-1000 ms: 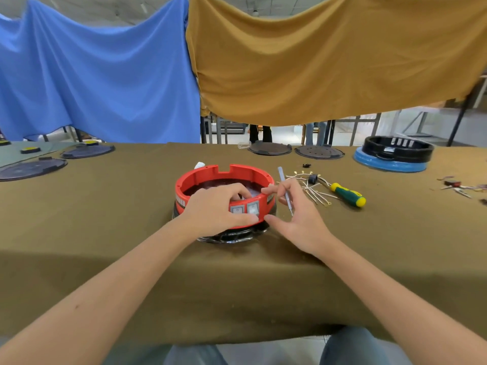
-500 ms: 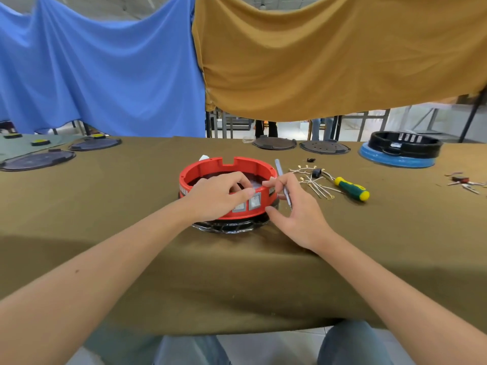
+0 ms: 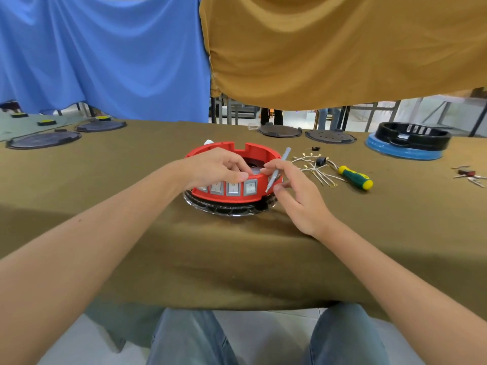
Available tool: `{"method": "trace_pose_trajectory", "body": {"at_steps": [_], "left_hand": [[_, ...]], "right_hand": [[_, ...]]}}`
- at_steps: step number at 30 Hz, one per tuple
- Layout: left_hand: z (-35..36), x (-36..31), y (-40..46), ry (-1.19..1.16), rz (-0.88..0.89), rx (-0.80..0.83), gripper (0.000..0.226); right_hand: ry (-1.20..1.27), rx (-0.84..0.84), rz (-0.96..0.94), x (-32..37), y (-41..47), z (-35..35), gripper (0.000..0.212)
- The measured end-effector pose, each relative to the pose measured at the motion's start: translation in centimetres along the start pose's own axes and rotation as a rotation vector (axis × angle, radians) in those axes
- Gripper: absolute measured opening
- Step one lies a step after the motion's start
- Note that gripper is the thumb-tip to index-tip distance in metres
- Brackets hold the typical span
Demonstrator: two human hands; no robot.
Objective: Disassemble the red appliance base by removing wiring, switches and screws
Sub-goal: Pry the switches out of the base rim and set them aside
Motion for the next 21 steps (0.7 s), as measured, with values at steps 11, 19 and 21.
{"method": "trace_pose_trajectory", "body": {"at_steps": [11,19,21], "left_hand": [[0.5,0.1,-0.4,-0.010,-0.014,0.005,0.021],[0.4,0.1,-0.2,-0.004,-0.017,0.029,0.021],[0.5,0.1,-0.1,-0.009,-0.014,0.031,0.022]], "right_hand": [[0.115,-0.135,0.015,1.1,2.0,-2.8,0.013],[0.023,0.026,0.005,2.5,3.6,-2.6,0.037],[-0.031,0.064,0.001,2.8,3.9,-2.5,0.027]]}}
Point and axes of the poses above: each hand's wrist, its own y-axis towards the middle knuckle, its own z-axis out of the palm, x = y × z, the point moved 7 cm from there along y, towards the middle knuckle, and after that the axes turned 15 degrees about x, right-handed, at the moved point
